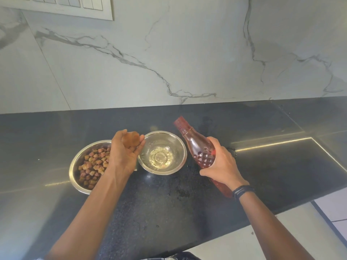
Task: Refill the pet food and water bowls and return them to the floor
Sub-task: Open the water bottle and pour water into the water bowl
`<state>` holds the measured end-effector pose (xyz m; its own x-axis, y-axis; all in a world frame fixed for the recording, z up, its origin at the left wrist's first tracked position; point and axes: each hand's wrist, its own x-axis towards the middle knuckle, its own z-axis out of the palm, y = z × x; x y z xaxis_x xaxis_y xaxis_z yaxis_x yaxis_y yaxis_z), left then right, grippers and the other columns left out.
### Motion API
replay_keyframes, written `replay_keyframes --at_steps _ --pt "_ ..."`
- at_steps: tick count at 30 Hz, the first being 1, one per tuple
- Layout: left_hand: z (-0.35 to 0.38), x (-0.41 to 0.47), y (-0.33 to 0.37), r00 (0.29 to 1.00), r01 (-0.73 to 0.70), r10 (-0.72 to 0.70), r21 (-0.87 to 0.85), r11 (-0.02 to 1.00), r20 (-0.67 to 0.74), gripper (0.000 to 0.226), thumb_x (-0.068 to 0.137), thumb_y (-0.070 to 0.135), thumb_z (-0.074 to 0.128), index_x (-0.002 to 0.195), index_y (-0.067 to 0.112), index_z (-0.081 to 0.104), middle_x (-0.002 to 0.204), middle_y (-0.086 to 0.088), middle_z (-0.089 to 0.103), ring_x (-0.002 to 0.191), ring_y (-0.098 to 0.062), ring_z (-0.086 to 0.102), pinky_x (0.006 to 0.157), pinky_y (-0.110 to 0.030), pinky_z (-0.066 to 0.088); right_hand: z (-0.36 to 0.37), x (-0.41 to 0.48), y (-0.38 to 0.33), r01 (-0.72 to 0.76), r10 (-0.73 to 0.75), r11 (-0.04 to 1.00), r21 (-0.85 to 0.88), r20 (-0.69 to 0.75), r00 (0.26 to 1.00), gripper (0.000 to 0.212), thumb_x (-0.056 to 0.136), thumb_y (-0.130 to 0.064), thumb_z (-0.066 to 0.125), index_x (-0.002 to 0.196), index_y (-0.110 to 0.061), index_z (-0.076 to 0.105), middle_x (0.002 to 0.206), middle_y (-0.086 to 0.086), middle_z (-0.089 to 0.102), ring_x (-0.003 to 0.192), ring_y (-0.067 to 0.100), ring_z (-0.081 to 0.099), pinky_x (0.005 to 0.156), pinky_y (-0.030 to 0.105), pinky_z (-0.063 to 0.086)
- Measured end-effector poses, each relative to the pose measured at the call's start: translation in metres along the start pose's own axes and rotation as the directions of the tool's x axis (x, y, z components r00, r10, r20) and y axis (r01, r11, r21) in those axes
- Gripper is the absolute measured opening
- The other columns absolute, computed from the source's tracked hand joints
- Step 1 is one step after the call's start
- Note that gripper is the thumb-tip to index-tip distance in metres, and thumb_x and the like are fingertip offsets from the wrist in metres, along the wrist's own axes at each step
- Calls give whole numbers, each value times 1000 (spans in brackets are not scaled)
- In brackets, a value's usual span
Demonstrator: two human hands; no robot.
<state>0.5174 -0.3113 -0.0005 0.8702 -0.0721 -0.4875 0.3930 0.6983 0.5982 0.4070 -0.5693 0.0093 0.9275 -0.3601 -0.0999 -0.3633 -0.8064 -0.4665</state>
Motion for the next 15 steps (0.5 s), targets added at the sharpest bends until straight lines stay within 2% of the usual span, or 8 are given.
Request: replay_keyframes --at_steps 3,6,8,12,15 --pt "24 -1 5 998 -10 8 27 1000 68 25 96 25 57 106 2 60 93 -11 66 104 -31 68 90 -37 57 -6 6 2 5 2 989 146 -49 999 105 53 -22 87 137 -44 29 117 -4 58 100 20 59 81 33 49" --pt "58 -1 11 982 -75 59 84 994 178 21 98 25 58 92 6 62 82 -6 65 98 -26 68 93 -36 56 -16 15 -1 23 10 963 270 -122 992 101 55 -20 89 136 -43 33 118 -9 59 100 16 59 85 32 50" --pt "81 0 12 961 -151 112 138 979 253 21 98 27 60 94 6 61 83 -5 65 98 -23 68 96 -36 55 -21 23 1 25 31 940 341 -158 987 100 55 -24 92 135 -41 34 116 -12 59 100 15 58 89 35 51" --pt "136 -8 4 926 -269 192 208 940 326 40 91 28 70 121 7 55 96 -5 65 95 -17 64 103 -39 51 -29 48 7 1 89 896 445 -181 979 101 50 -34 97 134 -35 41 118 -11 63 105 14 61 96 35 51" --pt "181 -18 -5 901 -333 234 237 913 365 43 80 29 77 117 16 58 98 -1 64 86 -14 65 103 -39 50 -31 71 15 -6 120 847 531 -181 976 101 46 -36 99 132 -33 45 117 -13 65 108 13 64 101 40 51"
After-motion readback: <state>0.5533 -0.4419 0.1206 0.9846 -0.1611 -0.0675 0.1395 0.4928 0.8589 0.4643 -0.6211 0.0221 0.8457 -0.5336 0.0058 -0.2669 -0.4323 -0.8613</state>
